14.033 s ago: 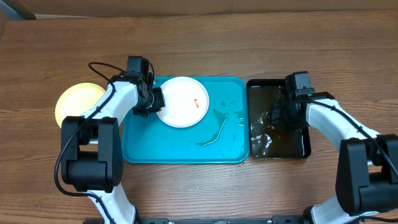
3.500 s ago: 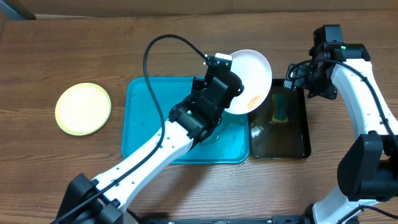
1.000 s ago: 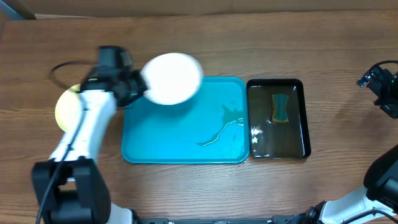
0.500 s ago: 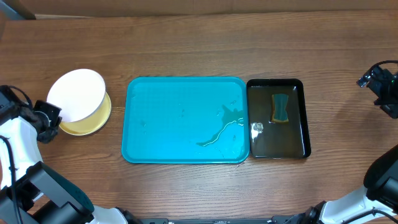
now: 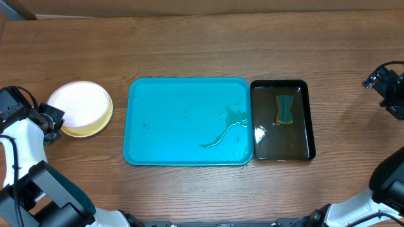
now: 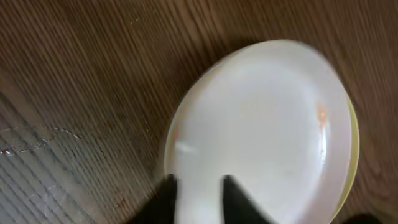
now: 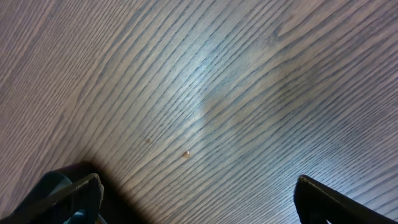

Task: Clean dirty plates on tray and stack at the side
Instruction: 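Carry the white plate left and lower it onto the stacked plates, then open the left gripper and raise it off the plate stack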

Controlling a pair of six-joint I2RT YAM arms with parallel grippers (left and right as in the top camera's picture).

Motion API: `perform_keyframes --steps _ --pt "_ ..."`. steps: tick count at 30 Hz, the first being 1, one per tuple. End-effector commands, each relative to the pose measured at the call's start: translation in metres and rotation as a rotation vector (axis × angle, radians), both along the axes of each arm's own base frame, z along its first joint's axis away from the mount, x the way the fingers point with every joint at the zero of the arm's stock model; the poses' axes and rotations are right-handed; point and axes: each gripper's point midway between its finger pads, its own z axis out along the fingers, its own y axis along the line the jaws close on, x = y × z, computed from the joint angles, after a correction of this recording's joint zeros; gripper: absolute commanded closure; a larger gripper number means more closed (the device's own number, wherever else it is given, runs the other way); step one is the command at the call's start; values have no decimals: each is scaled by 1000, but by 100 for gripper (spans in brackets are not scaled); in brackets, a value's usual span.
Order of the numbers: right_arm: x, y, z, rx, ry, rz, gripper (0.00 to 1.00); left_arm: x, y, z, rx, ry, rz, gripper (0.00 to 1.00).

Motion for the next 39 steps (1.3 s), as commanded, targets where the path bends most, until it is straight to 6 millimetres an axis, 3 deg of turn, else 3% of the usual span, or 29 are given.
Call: perform_keyframes --steps 1,2,9,12,21,39 --pt "4 -2 17 -19 -43 -4 0 3 -10 -11 -32 9 -32 32" --pt "4 -2 17 -19 -43 -4 0 6 -15 -10 -49 -8 -60 23" --pt "4 -2 17 -19 -43 -4 0 46 -73 6 -177 -195 -402 14" --pt "4 -2 17 -19 -43 -4 0 52 -89 6 -183 -190 -446 0" --pt "4 -2 17 -19 -43 -4 0 68 -138 5 -194 -171 -574 0" --pt "4 -2 17 -19 -43 -4 0 69 -141 5 -195 -170 -582 0"
